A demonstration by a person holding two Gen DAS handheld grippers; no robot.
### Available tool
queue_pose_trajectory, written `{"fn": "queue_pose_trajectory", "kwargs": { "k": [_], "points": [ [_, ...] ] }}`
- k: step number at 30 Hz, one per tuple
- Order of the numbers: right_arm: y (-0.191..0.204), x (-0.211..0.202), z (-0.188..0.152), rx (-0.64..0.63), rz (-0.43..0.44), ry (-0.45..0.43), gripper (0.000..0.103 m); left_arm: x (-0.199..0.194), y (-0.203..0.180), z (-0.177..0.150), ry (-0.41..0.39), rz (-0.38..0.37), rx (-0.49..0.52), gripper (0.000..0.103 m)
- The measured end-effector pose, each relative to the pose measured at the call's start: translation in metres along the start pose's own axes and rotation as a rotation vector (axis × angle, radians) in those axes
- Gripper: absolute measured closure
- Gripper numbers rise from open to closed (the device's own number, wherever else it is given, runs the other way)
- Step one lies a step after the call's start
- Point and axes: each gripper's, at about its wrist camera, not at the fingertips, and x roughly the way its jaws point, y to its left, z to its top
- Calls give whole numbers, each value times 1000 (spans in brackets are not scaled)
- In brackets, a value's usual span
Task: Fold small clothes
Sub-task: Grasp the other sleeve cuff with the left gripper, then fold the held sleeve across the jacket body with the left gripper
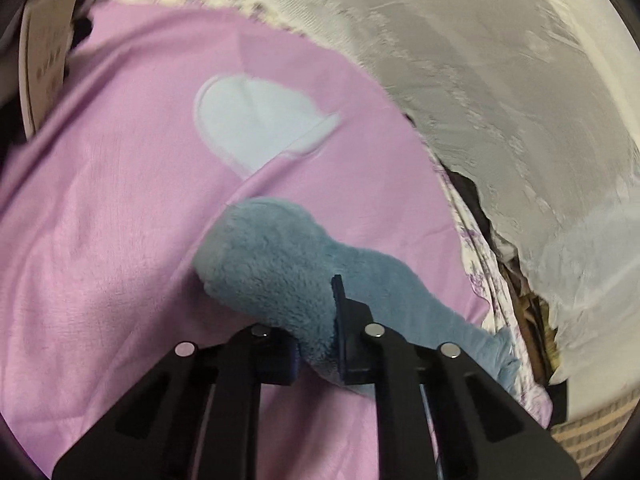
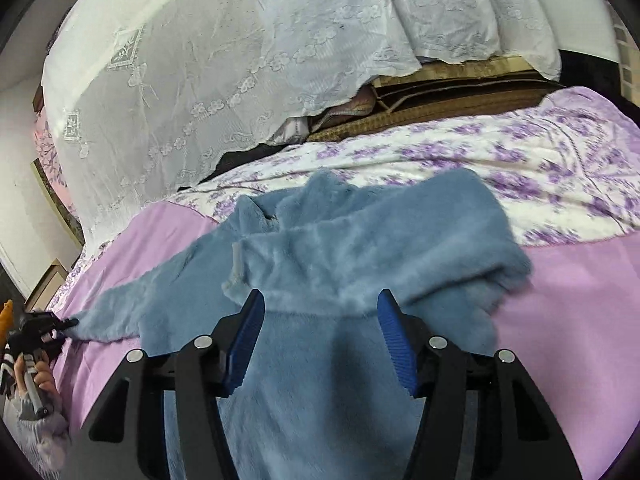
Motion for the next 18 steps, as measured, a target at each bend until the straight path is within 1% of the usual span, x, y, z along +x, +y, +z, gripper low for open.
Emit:
{"fn": "queue_pose_trajectory", "kwargs": {
  "k": [3, 6, 12, 18],
  "points": [
    [-16, -10, -8, 39, -12, 17, 44, -11, -22, -5, -34, 15, 83, 91],
    [-34, -18, -14, 75, -18, 29, 44, -12, -40, -11, -30, 27, 143, 92],
    [-49, -32, -17, 42, -42, 48, 44, -11, -73, -20, -21, 54, 234, 92],
    [-60, -46, -16, 12, -62, 57, 43, -16, -118, -32, -18, 35, 322, 92]
  ]
}}
